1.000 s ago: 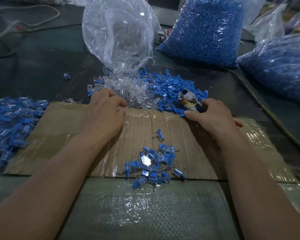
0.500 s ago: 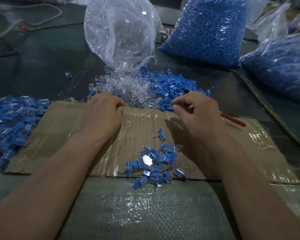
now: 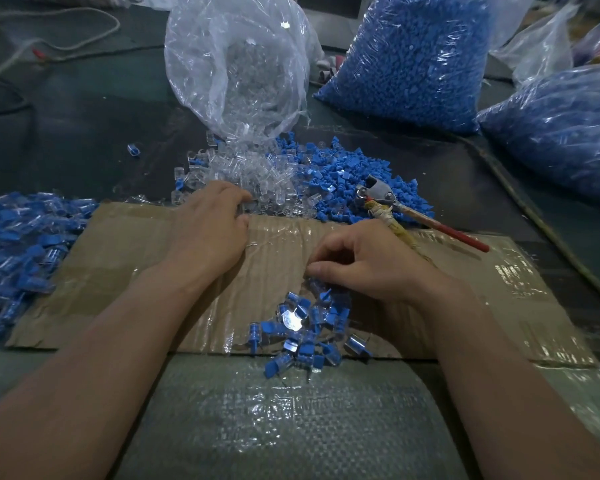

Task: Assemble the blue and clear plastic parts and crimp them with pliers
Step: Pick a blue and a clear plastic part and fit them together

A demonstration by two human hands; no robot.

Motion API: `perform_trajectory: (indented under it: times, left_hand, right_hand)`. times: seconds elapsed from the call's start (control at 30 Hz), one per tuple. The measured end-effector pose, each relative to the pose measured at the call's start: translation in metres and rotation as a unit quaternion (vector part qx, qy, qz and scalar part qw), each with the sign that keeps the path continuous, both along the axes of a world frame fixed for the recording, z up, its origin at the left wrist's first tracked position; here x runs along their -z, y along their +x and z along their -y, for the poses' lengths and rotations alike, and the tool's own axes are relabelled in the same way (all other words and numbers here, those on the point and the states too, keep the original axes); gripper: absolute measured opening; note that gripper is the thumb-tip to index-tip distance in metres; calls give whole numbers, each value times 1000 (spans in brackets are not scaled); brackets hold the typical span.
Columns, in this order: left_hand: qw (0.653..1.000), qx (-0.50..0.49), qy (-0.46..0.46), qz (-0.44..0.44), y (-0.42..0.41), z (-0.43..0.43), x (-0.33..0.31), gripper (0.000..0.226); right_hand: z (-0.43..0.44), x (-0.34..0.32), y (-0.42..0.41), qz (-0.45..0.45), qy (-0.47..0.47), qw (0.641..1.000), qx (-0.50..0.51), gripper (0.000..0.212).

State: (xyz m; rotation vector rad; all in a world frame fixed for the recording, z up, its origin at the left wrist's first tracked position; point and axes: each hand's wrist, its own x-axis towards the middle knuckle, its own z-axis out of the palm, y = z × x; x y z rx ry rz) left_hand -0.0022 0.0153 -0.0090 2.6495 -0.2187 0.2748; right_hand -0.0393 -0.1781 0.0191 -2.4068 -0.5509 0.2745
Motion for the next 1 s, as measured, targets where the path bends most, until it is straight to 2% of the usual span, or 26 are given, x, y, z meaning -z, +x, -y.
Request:
perform_trajectory:
  times: [0.1, 0.17, 0.23, 0.33, 0.43, 0.53, 0.63, 0.8, 1.0]
  left_hand:
    - [1000, -5, -25, 10, -2, 0, -1, 27]
    - [999, -10, -43, 18, -2, 0, -1, 17]
    - [998, -15, -48, 27, -1, 0, -1, 10]
    - [996, -32, -72, 50, 0, 0, 1, 11]
    - [984, -38, -157, 73, -1, 2, -1, 20]
    - [956, -3, -293, 20, -3, 6, -4, 24]
    - [899, 22, -434, -63, -7, 10, -7, 36]
    - [867, 4, -480, -134, -8, 10, -13, 35]
    - [859, 21, -495, -132, -12, 10, -15, 25]
  right_hand:
    - [0, 0, -1, -18, 1, 1000, -13, 9]
    - [-1, 1, -1, 2, 10, 1000, 5, 7]
    - [0, 3, 2, 53, 6, 998, 45, 9]
    - [3, 6, 10, 144, -27, 983, 112, 14]
    - [4, 12, 20, 187, -77, 967, 157, 20]
    - [0, 19, 28, 209, -133, 955, 162, 28]
    - [-4, 24, 30, 215, -153, 955, 139, 31]
    - [-3, 25, 32, 213, -164, 954, 130, 26]
    - [-2, 23, 32, 201, -152, 959, 133, 16]
